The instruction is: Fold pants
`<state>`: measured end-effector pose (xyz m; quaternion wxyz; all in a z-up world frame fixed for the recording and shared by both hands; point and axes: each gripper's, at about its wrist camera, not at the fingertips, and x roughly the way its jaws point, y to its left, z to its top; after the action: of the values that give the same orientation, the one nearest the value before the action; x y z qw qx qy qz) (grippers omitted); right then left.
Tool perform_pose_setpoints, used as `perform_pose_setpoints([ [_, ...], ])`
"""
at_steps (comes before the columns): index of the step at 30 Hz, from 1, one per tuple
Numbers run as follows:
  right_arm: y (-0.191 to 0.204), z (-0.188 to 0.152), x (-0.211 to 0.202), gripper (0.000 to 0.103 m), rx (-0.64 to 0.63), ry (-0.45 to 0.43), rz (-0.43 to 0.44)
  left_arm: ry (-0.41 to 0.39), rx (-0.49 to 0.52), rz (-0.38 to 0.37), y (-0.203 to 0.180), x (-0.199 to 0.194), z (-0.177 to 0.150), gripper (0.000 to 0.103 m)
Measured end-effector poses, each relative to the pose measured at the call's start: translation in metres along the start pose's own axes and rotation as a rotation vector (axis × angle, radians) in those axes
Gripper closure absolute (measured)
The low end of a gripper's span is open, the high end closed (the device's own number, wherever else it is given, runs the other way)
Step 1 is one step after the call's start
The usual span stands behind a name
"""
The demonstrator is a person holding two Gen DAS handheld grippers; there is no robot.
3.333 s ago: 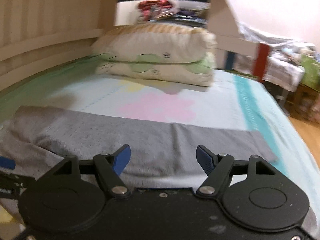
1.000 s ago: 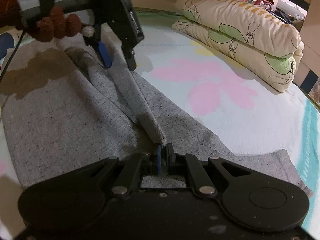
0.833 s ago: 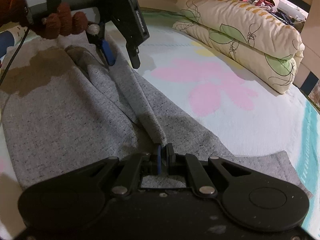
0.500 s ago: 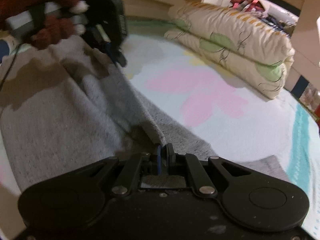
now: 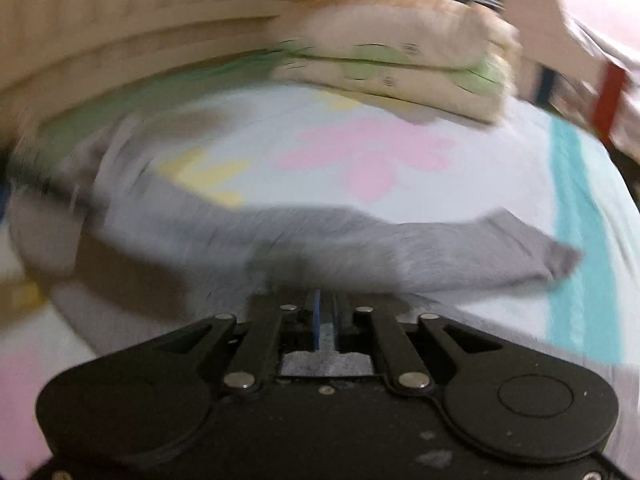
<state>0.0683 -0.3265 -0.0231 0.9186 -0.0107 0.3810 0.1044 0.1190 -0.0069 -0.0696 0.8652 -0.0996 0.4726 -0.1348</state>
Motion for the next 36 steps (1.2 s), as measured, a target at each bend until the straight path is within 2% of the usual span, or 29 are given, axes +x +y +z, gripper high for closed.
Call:
perform_pose_setpoints([
  [2, -0.011, 0.011, 0.006, 0.078, 0.088, -0.015, -0.055, 0.005, -0.005, 0.005, 0.001, 0.009, -0.004, 0.1],
  [4, -0.024, 0.025, 0.016, 0.062, 0.167, -0.026, -0.124, 0.009, 0.009, 0.01, 0.002, 0.013, -0.01, 0.1],
  [9, -0.048, 0.06, 0.073, 0.049, 0.251, 0.016, -0.327, 0.037, 0.012, 0.021, 0.003, 0.028, -0.02, 0.1],
  [13, -0.057, 0.076, 0.127, 0.05, 0.265, 0.076, -0.411, 0.024, 0.01, 0.016, 0.002, 0.026, -0.02, 0.1],
  [17, -0.061, 0.078, 0.169, 0.051, 0.256, 0.184, -0.501, 0.022, -0.004, 0.006, 0.004, 0.025, -0.02, 0.1],
  [19, -0.067, 0.076, 0.18, 0.061, 0.238, 0.24, -0.544, 0.019, -0.006, 0.002, 0.005, 0.024, -0.02, 0.1],
  [20, -0.069, 0.074, 0.179, 0.067, 0.244, 0.243, -0.541, 0.017, -0.007, 0.001, 0.006, 0.023, -0.021, 0.1],
  [21, -0.073, 0.073, 0.175, 0.09, 0.253, 0.247, -0.527, 0.014, -0.008, 0.001, 0.008, 0.022, -0.024, 0.1],
  [22, -0.077, 0.072, 0.17, 0.099, 0.258, 0.26, -0.512, 0.008, -0.011, 0.002, 0.009, 0.02, -0.022, 0.1],
  [24, -0.084, 0.08, 0.155, 0.101, 0.244, 0.247, -0.485, -0.019, -0.013, 0.004, 0.009, 0.016, -0.019, 0.1],
  [25, -0.085, 0.088, 0.14, 0.101, 0.233, 0.203, -0.464, -0.04, -0.011, 0.005, 0.009, 0.012, -0.016, 0.1],
  [29, -0.086, 0.117, 0.048, 0.101, 0.232, -0.071, -0.365, -0.16, 0.003, 0.005, 0.0, -0.021, -0.005, 0.1],
  [30, -0.09, 0.117, 0.019, 0.101, 0.256, -0.131, -0.35, -0.184, 0.016, 0.001, -0.004, -0.028, -0.007, 0.101],
  [32, -0.102, 0.099, -0.022, 0.101, 0.304, -0.197, -0.364, -0.212, 0.052, -0.007, -0.01, -0.04, -0.017, 0.101],
  [34, -0.118, 0.064, -0.043, 0.101, 0.358, -0.172, -0.419, -0.183, 0.083, -0.018, -0.017, -0.042, -0.032, 0.101],
  [36, -0.132, 0.022, -0.04, 0.101, 0.392, -0.05, -0.484, -0.115, 0.11, -0.01, -0.019, -0.033, -0.049, 0.101],
])
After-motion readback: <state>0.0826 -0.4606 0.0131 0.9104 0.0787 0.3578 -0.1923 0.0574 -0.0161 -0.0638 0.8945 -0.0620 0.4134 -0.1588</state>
